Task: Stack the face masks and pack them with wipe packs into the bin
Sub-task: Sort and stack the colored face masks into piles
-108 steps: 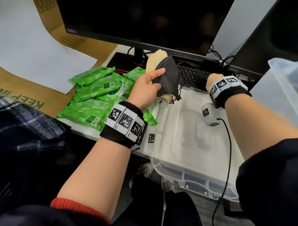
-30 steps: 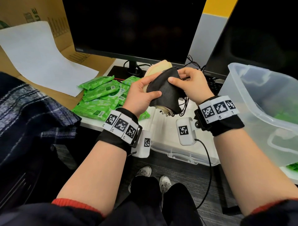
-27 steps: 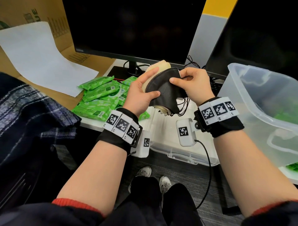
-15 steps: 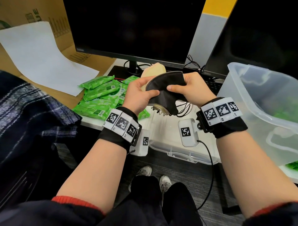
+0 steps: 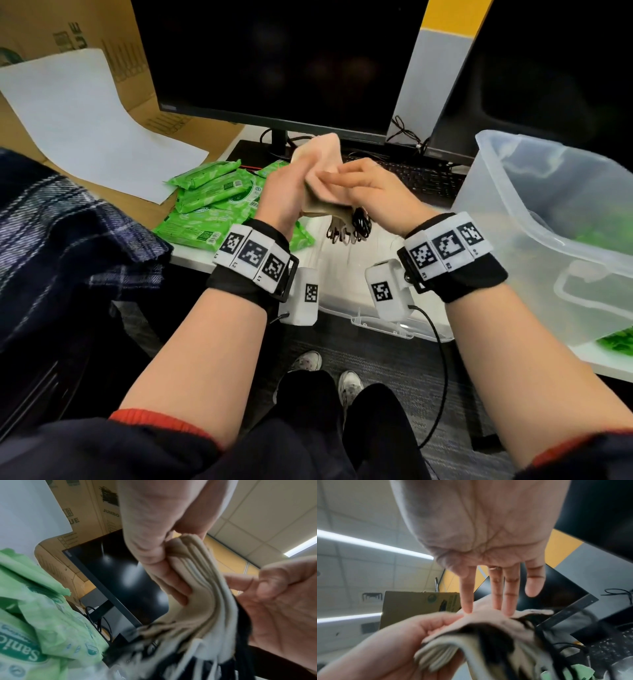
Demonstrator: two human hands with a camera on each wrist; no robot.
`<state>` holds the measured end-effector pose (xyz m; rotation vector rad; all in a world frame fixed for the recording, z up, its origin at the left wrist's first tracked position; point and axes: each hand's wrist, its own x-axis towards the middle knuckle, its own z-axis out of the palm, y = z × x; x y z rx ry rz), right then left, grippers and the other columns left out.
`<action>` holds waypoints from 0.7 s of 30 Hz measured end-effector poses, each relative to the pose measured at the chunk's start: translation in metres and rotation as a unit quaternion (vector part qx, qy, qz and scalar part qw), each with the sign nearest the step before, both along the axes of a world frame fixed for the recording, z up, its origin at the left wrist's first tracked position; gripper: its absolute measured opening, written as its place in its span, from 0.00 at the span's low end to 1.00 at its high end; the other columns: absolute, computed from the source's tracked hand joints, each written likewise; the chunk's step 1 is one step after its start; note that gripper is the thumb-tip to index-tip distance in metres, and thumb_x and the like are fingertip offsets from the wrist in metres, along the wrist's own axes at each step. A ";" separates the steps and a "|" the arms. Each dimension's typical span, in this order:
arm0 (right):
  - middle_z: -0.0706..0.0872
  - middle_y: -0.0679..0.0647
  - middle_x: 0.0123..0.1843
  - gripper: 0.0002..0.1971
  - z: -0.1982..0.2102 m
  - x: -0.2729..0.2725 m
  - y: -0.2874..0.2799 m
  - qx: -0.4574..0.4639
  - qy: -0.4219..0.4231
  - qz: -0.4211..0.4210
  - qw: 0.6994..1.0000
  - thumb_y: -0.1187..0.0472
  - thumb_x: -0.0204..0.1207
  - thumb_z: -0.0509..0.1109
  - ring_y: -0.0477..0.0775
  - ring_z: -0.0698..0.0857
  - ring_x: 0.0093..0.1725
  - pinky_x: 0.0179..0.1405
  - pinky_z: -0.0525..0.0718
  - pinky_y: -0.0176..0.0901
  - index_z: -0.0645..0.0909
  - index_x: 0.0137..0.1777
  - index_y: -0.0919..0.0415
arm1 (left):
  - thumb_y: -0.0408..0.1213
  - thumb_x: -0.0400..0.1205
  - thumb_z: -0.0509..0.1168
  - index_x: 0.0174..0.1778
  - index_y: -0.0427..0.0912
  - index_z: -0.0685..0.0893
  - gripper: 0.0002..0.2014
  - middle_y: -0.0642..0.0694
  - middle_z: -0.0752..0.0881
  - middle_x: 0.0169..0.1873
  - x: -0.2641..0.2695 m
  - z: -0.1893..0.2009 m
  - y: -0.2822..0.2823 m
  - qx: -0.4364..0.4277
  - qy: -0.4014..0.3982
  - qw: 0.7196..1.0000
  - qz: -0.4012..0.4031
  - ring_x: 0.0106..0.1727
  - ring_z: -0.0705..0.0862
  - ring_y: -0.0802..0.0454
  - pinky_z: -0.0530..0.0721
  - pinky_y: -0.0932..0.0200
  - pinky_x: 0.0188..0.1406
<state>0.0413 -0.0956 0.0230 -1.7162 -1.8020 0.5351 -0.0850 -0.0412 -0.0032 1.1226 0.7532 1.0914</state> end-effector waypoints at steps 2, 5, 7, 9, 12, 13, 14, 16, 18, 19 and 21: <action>0.78 0.55 0.63 0.22 0.002 0.003 -0.003 0.003 0.094 -0.008 0.995 0.67 0.71 0.57 0.44 0.75 0.60 0.61 0.72 0.29 0.83 0.60 0.50 | 0.27 0.81 0.59 0.37 0.38 0.83 0.10 0.40 0.85 0.36 -0.003 -0.005 0.000 0.027 0.026 0.999 0.010 0.37 0.84 0.48 0.82 0.55 0.40; 0.82 0.56 0.61 0.17 0.005 0.013 -0.002 0.058 0.121 -0.061 0.989 0.65 0.71 0.59 0.47 0.79 0.57 0.62 0.77 0.34 0.82 0.56 0.53 | 0.22 0.80 0.57 0.35 0.39 0.82 0.13 0.43 0.84 0.35 -0.004 -0.006 -0.004 0.048 0.048 0.998 0.002 0.36 0.82 0.50 0.81 0.60 0.38; 0.82 0.55 0.56 0.11 0.003 0.018 0.000 0.075 0.104 -0.081 0.988 0.62 0.76 0.65 0.51 0.80 0.56 0.65 0.77 0.49 0.78 0.58 0.53 | 0.21 0.79 0.57 0.35 0.39 0.82 0.13 0.42 0.83 0.35 -0.002 -0.003 -0.007 0.067 0.054 0.996 -0.007 0.37 0.81 0.49 0.79 0.60 0.39; 0.81 0.48 0.45 0.09 0.001 0.020 0.001 0.082 0.111 -0.099 0.985 0.60 0.75 0.70 0.48 0.79 0.45 0.55 0.79 0.47 0.77 0.54 0.53 | 0.20 0.78 0.56 0.37 0.39 0.83 0.13 0.42 0.84 0.35 0.000 -0.001 -0.008 0.078 0.056 0.995 -0.020 0.38 0.82 0.48 0.80 0.60 0.40; 0.78 0.45 0.38 0.10 -0.002 0.024 0.002 0.095 0.123 -0.121 0.980 0.59 0.71 0.75 0.46 0.78 0.40 0.50 0.79 0.48 0.76 0.47 0.51 | 0.21 0.79 0.56 0.37 0.38 0.84 0.13 0.42 0.84 0.35 0.001 0.001 -0.011 0.084 0.051 0.995 -0.033 0.36 0.82 0.50 0.81 0.62 0.38; 0.78 0.46 0.38 0.11 -0.003 0.026 0.002 0.094 0.129 -0.126 0.979 0.58 0.70 0.75 0.48 0.78 0.41 0.50 0.79 0.49 0.75 0.45 0.49 | 0.21 0.79 0.57 0.37 0.39 0.84 0.13 0.43 0.84 0.35 0.001 0.001 -0.011 0.086 0.050 0.994 -0.036 0.36 0.82 0.51 0.81 0.62 0.37; 0.77 0.47 0.38 0.11 -0.004 0.026 0.001 0.091 0.135 -0.127 0.978 0.58 0.70 0.76 0.49 0.78 0.41 0.49 0.79 0.50 0.74 0.42 0.48 | 0.22 0.78 0.57 0.37 0.40 0.84 0.13 0.44 0.84 0.34 0.001 0.001 -0.011 0.088 0.050 0.994 -0.037 0.35 0.82 0.52 0.81 0.63 0.37; 0.76 0.47 0.36 0.12 -0.006 0.027 0.000 0.090 0.150 -0.125 0.977 0.59 0.70 0.76 0.48 0.76 0.39 0.46 0.77 0.49 0.73 0.38 0.49 | 0.26 0.75 0.60 0.34 0.40 0.82 0.09 0.45 0.82 0.32 0.001 0.001 -0.012 0.093 0.049 0.994 -0.036 0.32 0.80 0.55 0.79 0.65 0.33; 0.75 0.47 0.34 0.13 -0.007 0.026 -0.001 0.101 0.158 -0.116 0.975 0.60 0.70 0.76 0.48 0.74 0.37 0.42 0.74 0.46 0.71 0.35 0.53 | 0.29 0.70 0.61 0.29 0.40 0.80 0.05 0.47 0.79 0.27 0.001 -0.001 -0.011 0.098 0.049 0.994 -0.029 0.27 0.77 0.58 0.74 0.68 0.27; 0.74 0.48 0.33 0.14 -0.008 0.025 -0.001 0.104 0.159 -0.113 0.975 0.60 0.70 0.76 0.49 0.73 0.37 0.41 0.73 0.45 0.71 0.35 0.55 | 0.29 0.71 0.61 0.28 0.40 0.78 0.06 0.48 0.77 0.25 0.001 -0.003 -0.009 0.099 0.050 0.993 -0.025 0.25 0.75 0.59 0.73 0.69 0.25; 0.74 0.47 0.33 0.14 -0.009 0.024 0.001 0.111 0.147 -0.116 0.976 0.60 0.71 0.75 0.48 0.73 0.36 0.42 0.73 0.44 0.70 0.34 0.54 | 0.26 0.73 0.60 0.28 0.37 0.76 0.08 0.46 0.75 0.25 0.001 -0.005 -0.007 0.107 0.058 0.992 -0.022 0.25 0.73 0.58 0.70 0.68 0.24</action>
